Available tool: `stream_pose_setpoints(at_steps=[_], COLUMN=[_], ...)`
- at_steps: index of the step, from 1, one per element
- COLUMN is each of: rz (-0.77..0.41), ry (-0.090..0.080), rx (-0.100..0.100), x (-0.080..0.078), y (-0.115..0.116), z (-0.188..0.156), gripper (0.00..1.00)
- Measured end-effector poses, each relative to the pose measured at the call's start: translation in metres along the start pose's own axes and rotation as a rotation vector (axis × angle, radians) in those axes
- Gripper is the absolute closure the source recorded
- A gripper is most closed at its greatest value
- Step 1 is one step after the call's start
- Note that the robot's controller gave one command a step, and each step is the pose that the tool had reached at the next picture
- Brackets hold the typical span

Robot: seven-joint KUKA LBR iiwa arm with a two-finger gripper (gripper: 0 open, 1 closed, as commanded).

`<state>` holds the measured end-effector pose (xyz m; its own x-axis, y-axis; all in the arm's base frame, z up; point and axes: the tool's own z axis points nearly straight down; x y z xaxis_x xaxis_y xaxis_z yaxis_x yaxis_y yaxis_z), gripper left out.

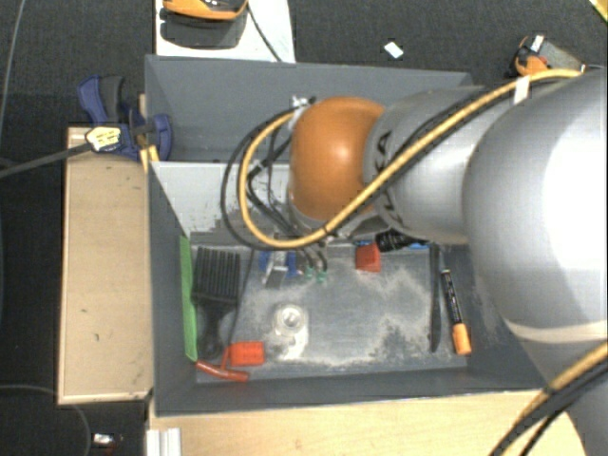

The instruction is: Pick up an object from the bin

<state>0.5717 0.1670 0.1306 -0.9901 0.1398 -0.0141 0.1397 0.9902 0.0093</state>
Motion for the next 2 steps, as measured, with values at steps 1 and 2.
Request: stream_pose_setpoints(at_steps=[1,2], rz=[0.000,-0.001], ry=[0.000,-0.003], rx=[0.000,-0.001], x=[0.000,-0.001], y=[0.000,0.000], z=[-0.014,-0.031], gripper=[1.00,1.00])
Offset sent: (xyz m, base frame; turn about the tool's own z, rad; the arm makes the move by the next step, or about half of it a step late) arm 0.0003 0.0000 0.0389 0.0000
